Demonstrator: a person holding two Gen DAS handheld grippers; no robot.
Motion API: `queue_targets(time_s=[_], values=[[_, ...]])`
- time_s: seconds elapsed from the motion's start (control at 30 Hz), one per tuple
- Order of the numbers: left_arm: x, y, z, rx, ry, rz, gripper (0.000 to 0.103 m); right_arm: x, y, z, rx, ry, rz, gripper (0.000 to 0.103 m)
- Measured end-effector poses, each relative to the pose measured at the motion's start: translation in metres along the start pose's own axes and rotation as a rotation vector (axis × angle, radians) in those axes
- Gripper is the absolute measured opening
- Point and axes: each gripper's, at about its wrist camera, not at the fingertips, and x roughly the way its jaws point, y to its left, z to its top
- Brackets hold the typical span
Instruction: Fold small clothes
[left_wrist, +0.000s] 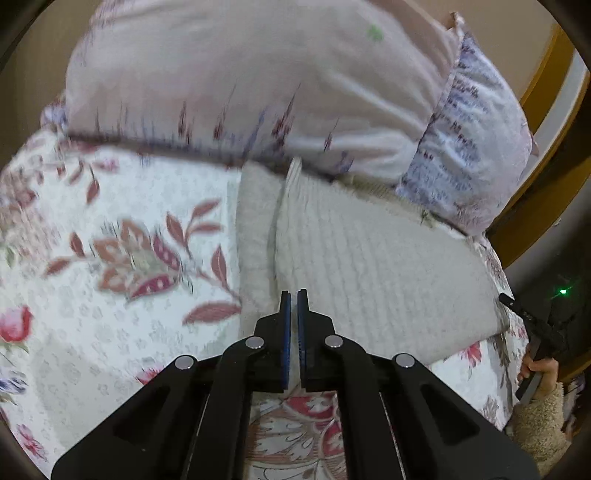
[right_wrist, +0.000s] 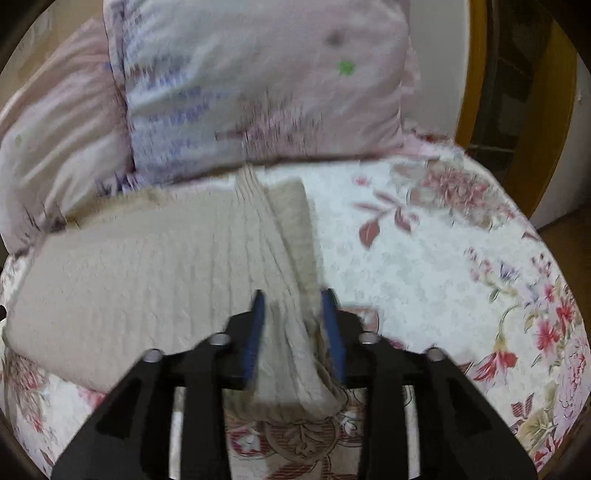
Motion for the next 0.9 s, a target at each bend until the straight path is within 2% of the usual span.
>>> queue_targets(time_s=[0.03, 0.07, 0.1, 0.17, 0.27, 0.37, 0.4, 0.43, 0.53, 0.63, 0.67, 0.77, 0.9], values=[[-0.004, -0.007, 0.002, 0.022, -0.028, 0.005, 0.005, -0.005, 0.004, 0.003, -0.005, -0.017, 0.024, 0.038], [-0.005, -0.014, 0.003, 0.04, -0.039, 0.007, 0.013, -0.007, 0.01, 0.006, -0.017, -0.022, 0.047, 0.038], [-0.004, -0.02, 0.004, 0.059, -0.041, 0.009, 0.027, -0.007, 0.016, 0.007, -0.031, -0.021, 0.063, 0.038], [0.003, -0.035, 0.005, 0.105, -0.036, 0.015, 0.04, -0.005, 0.033, 0.01, -0.076, -0.011, 0.096, 0.038], [0.021, -0.051, 0.002, 0.158, 0.007, 0.032, 0.041, 0.001, 0.053, 0.012, -0.128, 0.004, 0.124, 0.038], [0.038, -0.052, -0.004, 0.167, 0.061, 0.055, 0.043, 0.012, 0.067, 0.012, -0.165, 0.029, 0.138, 0.041], [0.044, -0.052, -0.007, 0.169, 0.08, 0.066, 0.043, 0.017, 0.07, 0.01, -0.176, 0.045, 0.133, 0.042], [0.048, -0.051, -0.01, 0.178, 0.083, 0.076, 0.043, 0.028, 0.074, 0.007, -0.202, 0.1, 0.103, 0.043], [0.046, -0.053, -0.013, 0.197, 0.074, 0.085, 0.043, 0.028, 0.082, 0.004, -0.26, 0.095, 0.05, 0.047], [0.033, -0.041, -0.003, 0.105, 0.058, 0.01, 0.044, 0.02, 0.084, 0.011, -0.215, 0.092, 0.064, 0.047], [0.029, -0.036, 0.0, 0.075, 0.044, -0.004, 0.048, 0.017, 0.085, 0.013, -0.214, 0.076, 0.086, 0.047], [0.02, -0.014, 0.014, -0.035, 0.008, -0.007, 0.065, 0.01, 0.102, 0.017, -0.225, 0.041, 0.148, 0.047], [0.019, 0.015, 0.024, -0.165, 0.0, -0.014, 0.067, 0.019, 0.13, 0.021, -0.26, 0.056, 0.197, 0.047]])
